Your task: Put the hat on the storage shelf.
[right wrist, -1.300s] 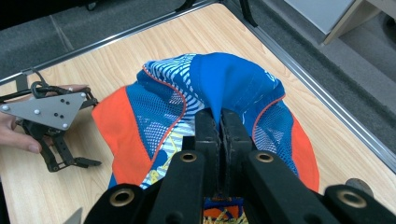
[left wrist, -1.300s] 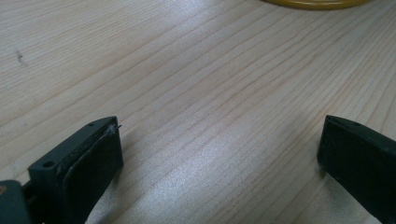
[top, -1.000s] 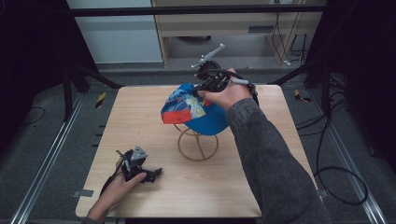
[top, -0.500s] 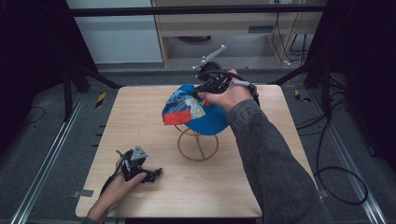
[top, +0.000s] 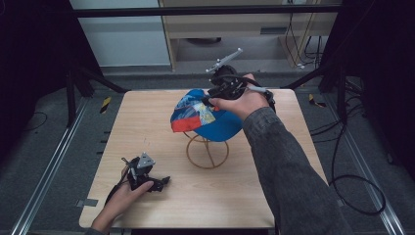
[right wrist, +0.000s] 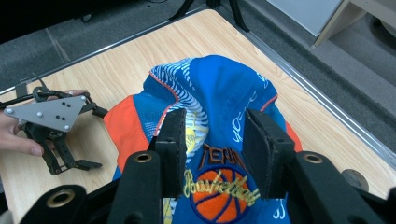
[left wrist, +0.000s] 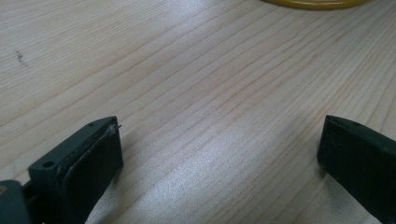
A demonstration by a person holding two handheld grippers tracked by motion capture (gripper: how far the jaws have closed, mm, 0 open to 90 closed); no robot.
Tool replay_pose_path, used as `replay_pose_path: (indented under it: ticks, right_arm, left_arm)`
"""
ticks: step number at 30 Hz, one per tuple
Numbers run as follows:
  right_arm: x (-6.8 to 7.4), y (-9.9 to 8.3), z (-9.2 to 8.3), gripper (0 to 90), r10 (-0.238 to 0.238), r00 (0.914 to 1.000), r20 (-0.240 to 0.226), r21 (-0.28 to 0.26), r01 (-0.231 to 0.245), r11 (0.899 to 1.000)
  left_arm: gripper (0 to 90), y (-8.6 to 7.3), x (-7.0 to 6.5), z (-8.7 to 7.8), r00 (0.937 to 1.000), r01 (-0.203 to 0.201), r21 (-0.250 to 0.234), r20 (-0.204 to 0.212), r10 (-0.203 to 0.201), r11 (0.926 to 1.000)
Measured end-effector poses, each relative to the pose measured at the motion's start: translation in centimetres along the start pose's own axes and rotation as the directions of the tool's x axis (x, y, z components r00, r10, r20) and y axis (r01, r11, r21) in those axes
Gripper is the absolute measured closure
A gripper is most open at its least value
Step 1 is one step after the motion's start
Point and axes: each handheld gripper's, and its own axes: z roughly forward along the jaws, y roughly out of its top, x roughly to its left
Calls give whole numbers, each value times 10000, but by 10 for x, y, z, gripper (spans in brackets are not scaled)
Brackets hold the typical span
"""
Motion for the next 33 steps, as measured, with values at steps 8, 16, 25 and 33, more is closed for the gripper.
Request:
replay_pose_path:
  ticks: [8, 16, 25, 33]
  right_arm:
    - [0, -5, -5, 552, 180, 9998, 8, -244, -180, 9995]
    - [4, -10, -11, 505, 233, 9997, 70, -497, -229, 9985]
    - [6, -15, -16, 485, 321, 9994, 89, -676, -315, 9972]
    - [12, -21, -25, 355, 327, 9989, 335, -999, -292, 9946]
  left_arm:
    - [0, 0, 0, 0, 10000, 8, 0, 10, -8, 10000]
    - [0, 0, 0, 0, 10000, 7, -1, 10, -7, 10000]
    - [0, 0, 0, 0, 10000, 10, 1, 7, -10, 10000]
    - [0, 0, 0, 0, 10000, 4, 3, 1, -4, 10000]
